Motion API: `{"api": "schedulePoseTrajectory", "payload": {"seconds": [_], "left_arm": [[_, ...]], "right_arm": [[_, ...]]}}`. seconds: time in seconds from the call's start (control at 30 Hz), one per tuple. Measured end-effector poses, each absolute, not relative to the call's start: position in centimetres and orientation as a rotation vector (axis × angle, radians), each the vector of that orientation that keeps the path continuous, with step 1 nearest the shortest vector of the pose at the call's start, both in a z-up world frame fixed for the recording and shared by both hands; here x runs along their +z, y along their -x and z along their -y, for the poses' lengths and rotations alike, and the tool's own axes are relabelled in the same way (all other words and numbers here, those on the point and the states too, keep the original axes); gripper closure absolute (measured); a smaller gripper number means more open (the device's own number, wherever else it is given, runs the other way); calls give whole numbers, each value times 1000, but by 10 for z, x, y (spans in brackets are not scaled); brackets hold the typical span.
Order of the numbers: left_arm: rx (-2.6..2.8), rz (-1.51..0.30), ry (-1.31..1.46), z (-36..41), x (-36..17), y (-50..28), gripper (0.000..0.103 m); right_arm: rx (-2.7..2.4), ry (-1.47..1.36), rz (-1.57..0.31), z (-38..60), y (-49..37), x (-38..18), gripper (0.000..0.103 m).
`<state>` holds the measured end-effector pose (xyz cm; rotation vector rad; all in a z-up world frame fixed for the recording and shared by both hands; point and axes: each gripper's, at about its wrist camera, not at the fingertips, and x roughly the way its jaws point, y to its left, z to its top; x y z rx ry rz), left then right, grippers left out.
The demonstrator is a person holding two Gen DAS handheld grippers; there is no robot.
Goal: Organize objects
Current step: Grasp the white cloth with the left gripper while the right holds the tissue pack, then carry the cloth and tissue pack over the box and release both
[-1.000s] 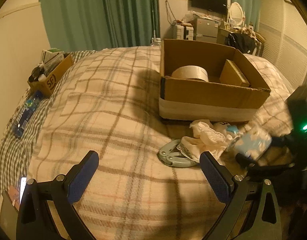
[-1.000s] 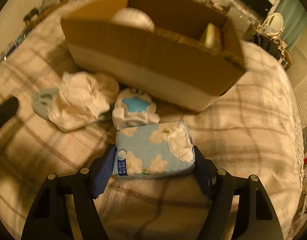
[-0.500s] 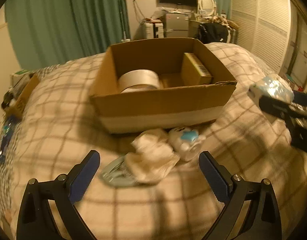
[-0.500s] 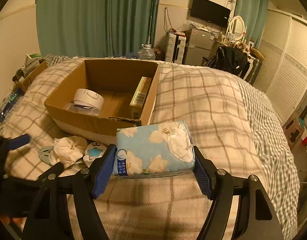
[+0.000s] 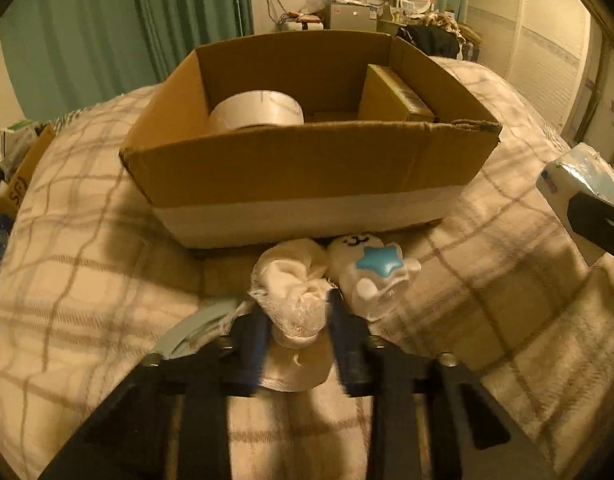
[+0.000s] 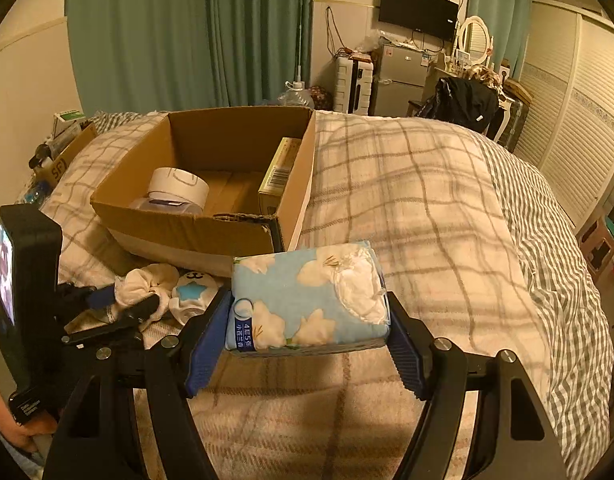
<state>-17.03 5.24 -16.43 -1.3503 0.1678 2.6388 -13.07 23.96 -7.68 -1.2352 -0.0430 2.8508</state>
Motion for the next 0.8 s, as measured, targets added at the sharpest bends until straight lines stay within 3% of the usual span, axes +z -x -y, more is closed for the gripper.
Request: {"api": "schedulePoseTrajectory", "payload": {"seconds": [0.03,0.13,0.5,0.8], "left_arm": [[2639,-150,1346,-51,-163,168,87],[2654,-120,1312,-45,-153,158,90],[2727,-47,1255,-29,-114,127,90],[2740,-44,1038,-22,-36,131,91]], "right_arm": [[2853,1235,44,-239,130,-77,31],[2852,1238,53,-237,130,-78,31],[2874,1216,97,-228,122,-70,31],[2991,1104,108,-218,118,4,31]]}}
